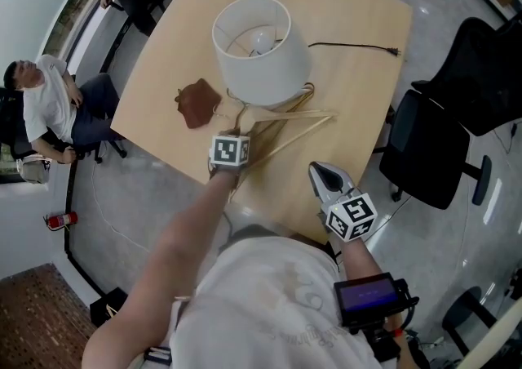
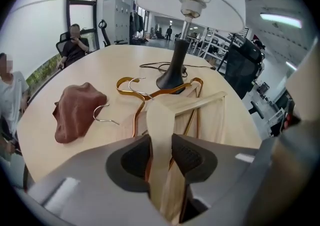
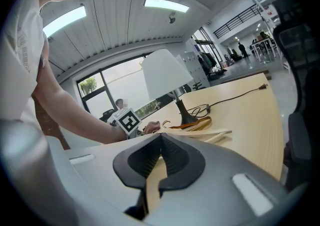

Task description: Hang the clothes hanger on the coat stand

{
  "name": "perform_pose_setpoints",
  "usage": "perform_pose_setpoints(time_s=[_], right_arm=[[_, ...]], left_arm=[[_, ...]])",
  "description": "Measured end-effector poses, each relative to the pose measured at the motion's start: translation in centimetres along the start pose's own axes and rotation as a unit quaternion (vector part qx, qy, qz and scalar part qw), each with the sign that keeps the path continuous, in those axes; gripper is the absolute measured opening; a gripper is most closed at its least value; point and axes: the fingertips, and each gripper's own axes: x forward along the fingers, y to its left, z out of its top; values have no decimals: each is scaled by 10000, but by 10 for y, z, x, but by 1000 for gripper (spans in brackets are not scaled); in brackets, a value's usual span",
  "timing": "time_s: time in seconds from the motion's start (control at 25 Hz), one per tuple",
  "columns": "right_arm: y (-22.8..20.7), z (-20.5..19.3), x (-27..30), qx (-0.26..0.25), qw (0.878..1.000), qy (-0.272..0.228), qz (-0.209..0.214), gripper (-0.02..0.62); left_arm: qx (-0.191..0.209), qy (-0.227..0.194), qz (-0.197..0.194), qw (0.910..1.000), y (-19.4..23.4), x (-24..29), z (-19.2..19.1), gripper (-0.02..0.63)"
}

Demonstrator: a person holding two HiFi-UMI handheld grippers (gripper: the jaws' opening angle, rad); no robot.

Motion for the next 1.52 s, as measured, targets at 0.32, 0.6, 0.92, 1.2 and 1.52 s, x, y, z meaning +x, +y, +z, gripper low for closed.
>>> perform_pose_setpoints(time_s=[0.32, 0.6, 0.92, 1.2, 1.52], right_arm=[[4, 3, 5, -46, 9999, 13, 98, 14], [14, 1, 13, -110, 9996, 78, 229, 14], [31, 5, 33, -279, 9981, 188, 522, 14], [69, 8, 60, -587, 9913, 418, 1106, 14], [139, 5, 76, -990, 9765, 619, 1811, 14]], left_arm=[[633, -399, 564, 9956, -2, -34, 4, 129], [496, -733, 686, 9937, 1, -55, -3, 129], [249, -978, 823, 9915, 19, -77, -18, 129], [-53, -1258, 1081, 9861, 38, -111, -45, 129], [-333, -1547, 1472, 9764, 63, -167, -87, 130]])
